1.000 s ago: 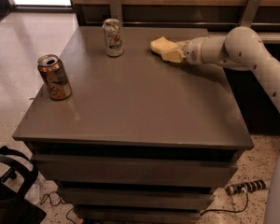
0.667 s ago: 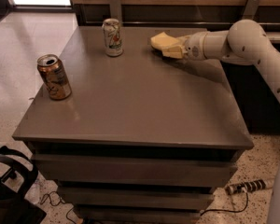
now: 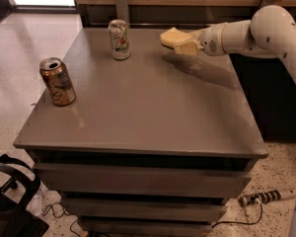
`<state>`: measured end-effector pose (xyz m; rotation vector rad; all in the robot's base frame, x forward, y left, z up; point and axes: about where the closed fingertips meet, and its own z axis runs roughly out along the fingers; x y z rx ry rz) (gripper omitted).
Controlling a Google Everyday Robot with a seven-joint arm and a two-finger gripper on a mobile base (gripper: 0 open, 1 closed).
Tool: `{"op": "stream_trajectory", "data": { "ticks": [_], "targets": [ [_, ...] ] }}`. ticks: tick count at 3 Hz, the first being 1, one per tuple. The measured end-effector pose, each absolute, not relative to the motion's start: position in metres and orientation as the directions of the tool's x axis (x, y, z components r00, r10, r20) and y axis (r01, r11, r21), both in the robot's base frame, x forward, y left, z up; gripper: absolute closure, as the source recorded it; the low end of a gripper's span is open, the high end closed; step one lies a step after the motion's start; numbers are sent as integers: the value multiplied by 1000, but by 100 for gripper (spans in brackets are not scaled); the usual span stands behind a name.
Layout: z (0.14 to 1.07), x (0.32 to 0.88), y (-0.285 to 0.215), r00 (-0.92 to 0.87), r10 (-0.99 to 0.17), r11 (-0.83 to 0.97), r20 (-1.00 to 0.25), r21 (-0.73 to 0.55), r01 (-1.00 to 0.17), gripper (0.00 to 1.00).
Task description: Move sponge near orange can
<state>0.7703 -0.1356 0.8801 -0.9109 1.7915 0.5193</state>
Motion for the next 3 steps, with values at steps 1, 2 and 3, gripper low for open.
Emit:
{"op": "stream_trajectory", "data": {
  "ticks": [1,2,3],
  "targets": [
    [891,748,-131,-184,-377,579,-908,-75,-812,100],
    [901,721,-122,-181,-391,554,-903,-74,-829,100],
    [906,693,-103,-170,-395,527,-903,-71,-847,100]
  ]
}}
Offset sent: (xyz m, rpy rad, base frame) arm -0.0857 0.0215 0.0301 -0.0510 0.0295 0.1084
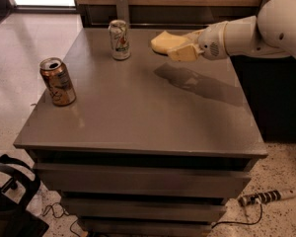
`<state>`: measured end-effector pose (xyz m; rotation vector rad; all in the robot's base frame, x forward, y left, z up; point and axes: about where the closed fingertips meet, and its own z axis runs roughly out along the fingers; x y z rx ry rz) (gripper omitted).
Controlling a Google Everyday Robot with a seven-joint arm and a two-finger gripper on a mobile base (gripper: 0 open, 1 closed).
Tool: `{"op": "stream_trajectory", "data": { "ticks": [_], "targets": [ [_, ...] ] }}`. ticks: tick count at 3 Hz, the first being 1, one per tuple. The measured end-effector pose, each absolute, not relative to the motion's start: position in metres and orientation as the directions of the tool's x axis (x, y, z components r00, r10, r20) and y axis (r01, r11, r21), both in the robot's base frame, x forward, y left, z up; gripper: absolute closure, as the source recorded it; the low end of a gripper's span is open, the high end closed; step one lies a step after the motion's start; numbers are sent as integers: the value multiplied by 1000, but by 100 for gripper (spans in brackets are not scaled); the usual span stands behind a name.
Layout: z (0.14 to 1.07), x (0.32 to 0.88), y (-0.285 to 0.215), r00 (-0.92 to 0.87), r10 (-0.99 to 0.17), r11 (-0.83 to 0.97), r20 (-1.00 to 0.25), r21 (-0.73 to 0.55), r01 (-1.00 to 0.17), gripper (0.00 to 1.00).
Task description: Move sponge near orange can
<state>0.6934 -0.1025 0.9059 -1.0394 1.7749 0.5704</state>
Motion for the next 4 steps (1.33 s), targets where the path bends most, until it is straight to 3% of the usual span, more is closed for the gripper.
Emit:
{"op": "stream_trajectory", "data": {
  "ticks": [2,4],
  "targets": [
    [895,625,-47,-175,-404,457,-898,-32,-889,100],
    [868,564,11,-125,-440,258,-889,7,-966,100]
  ]
}}
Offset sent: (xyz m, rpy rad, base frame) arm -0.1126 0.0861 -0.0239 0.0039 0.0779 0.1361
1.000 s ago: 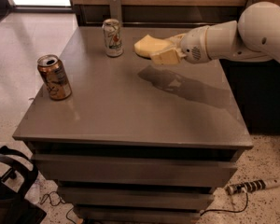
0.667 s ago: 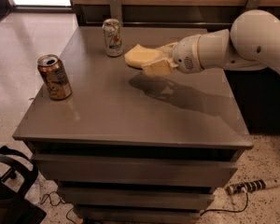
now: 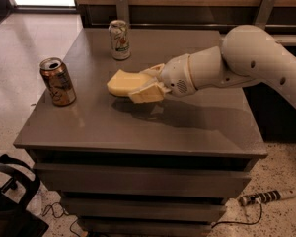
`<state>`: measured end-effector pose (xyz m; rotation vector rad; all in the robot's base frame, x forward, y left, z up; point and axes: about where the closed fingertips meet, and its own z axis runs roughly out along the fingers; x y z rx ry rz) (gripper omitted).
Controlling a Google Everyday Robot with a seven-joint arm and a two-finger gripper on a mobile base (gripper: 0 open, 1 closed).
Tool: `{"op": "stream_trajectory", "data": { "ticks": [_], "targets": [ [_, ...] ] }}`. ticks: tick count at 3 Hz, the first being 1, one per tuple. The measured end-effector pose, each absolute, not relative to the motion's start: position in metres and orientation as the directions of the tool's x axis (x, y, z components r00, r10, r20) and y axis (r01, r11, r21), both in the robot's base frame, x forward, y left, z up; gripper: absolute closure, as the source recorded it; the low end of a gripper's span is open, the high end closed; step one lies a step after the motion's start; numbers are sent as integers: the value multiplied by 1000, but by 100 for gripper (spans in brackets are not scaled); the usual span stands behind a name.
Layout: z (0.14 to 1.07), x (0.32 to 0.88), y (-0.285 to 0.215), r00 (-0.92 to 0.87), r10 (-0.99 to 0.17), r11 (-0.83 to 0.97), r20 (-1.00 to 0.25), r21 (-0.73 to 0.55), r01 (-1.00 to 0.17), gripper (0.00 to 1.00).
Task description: Move sponge near orange can
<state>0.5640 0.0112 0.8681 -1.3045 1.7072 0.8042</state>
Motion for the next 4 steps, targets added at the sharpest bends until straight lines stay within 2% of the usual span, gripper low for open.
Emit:
{"op": "stream_trajectory", "data": {
  "ticks": [3,4],
  "targets": [
    [853,529,81,57,-458,-79,-887,-24,-997,100],
    [853,531,91,82,-448,-114,-890,-34,-993,82]
  ]
}}
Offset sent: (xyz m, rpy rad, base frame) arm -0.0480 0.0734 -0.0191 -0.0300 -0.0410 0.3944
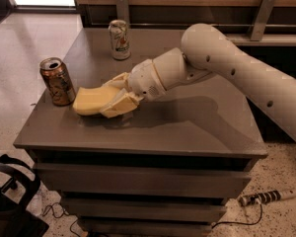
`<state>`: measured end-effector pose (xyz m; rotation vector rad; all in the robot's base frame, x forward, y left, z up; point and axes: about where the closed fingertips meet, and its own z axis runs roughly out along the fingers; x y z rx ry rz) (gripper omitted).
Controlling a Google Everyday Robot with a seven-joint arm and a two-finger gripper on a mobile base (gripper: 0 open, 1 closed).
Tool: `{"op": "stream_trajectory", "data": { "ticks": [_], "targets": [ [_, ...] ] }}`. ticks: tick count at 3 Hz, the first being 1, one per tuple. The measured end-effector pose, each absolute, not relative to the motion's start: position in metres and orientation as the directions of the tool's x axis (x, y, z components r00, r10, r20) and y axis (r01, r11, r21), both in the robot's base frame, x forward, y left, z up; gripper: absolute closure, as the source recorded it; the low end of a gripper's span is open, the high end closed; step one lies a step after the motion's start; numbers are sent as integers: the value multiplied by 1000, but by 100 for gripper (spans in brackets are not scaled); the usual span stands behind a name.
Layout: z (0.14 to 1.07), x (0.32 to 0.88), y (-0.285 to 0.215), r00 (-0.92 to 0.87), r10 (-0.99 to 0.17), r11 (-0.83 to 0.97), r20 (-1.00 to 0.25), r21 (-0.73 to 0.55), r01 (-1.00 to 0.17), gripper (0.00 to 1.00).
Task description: Move sponge near orange can
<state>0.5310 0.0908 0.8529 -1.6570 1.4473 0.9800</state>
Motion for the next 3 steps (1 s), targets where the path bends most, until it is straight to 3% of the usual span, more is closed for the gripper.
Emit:
{"op": "stream_trajectory", "data": {
  "ticks": [3],
  "targets": [
    [852,528,96,85,-448,-125,-890,-32,-992,12]
  ]
}}
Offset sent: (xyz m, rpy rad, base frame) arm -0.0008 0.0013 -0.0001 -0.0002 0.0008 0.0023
